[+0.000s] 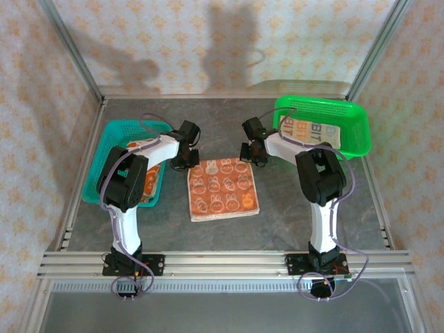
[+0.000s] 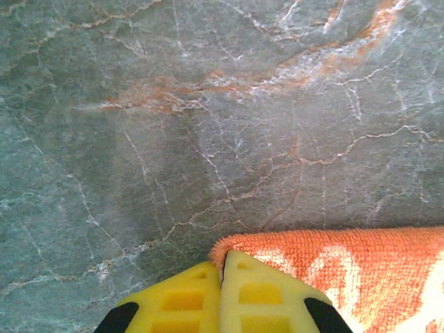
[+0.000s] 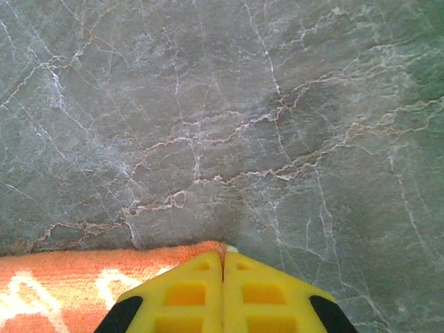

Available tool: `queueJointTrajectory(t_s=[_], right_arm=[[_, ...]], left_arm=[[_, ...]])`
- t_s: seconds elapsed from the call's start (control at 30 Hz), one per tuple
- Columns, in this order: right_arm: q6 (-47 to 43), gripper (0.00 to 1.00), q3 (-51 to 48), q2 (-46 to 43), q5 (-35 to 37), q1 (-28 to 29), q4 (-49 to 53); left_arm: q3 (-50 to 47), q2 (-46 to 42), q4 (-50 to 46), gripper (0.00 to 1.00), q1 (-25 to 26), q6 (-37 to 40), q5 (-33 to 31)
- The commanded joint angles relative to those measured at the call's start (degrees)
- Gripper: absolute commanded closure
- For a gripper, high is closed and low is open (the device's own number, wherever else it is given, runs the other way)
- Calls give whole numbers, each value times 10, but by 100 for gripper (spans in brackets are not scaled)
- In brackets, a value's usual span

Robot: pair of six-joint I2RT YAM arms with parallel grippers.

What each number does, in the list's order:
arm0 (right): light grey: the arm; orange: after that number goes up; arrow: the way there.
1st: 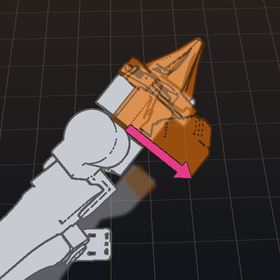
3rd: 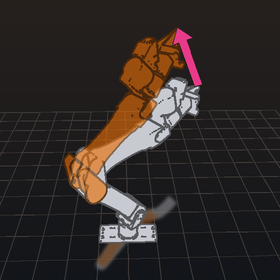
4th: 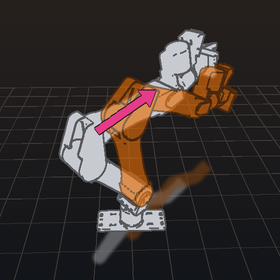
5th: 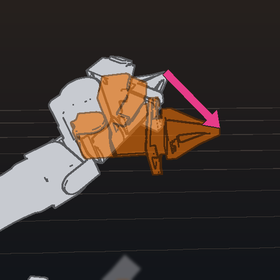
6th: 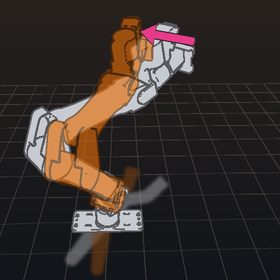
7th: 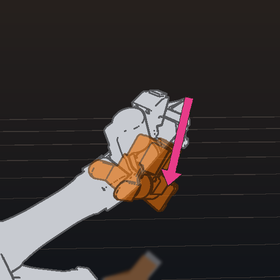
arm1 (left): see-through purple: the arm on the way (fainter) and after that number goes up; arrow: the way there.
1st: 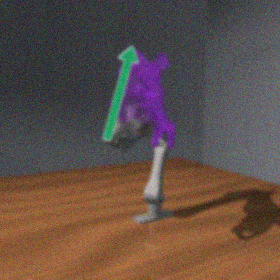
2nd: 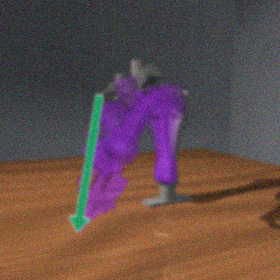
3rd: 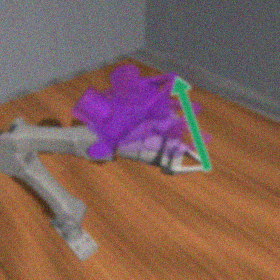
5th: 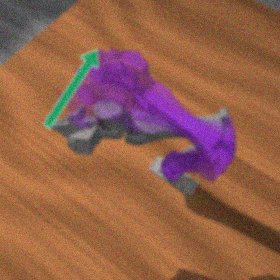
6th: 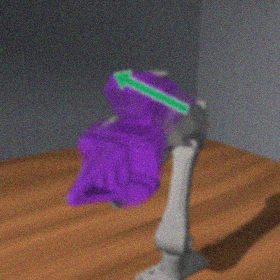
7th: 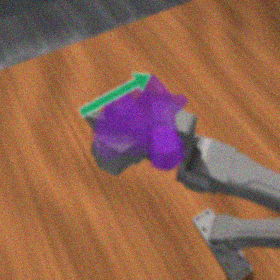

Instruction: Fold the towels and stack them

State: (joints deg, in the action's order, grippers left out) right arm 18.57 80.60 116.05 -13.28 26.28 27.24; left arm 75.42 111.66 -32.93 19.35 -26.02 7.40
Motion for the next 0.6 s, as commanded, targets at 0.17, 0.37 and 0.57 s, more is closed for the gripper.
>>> queueJointTrajectory(t_s=[0.17, 0.37, 0.57], right_arm=[[-30, 100, 12, -107, 12, -28, -1], [-32, 100, -72, -179, 9, -19, -63], [-30, 100, -168, -234, 34, 5, -113]], left_arm=[[52, -80, -8, 100, -2, 52, -16], [-33, -149, 76, 100, 0, 53, 5], [-145, -218, 160, 100, 15, 46, 0]])
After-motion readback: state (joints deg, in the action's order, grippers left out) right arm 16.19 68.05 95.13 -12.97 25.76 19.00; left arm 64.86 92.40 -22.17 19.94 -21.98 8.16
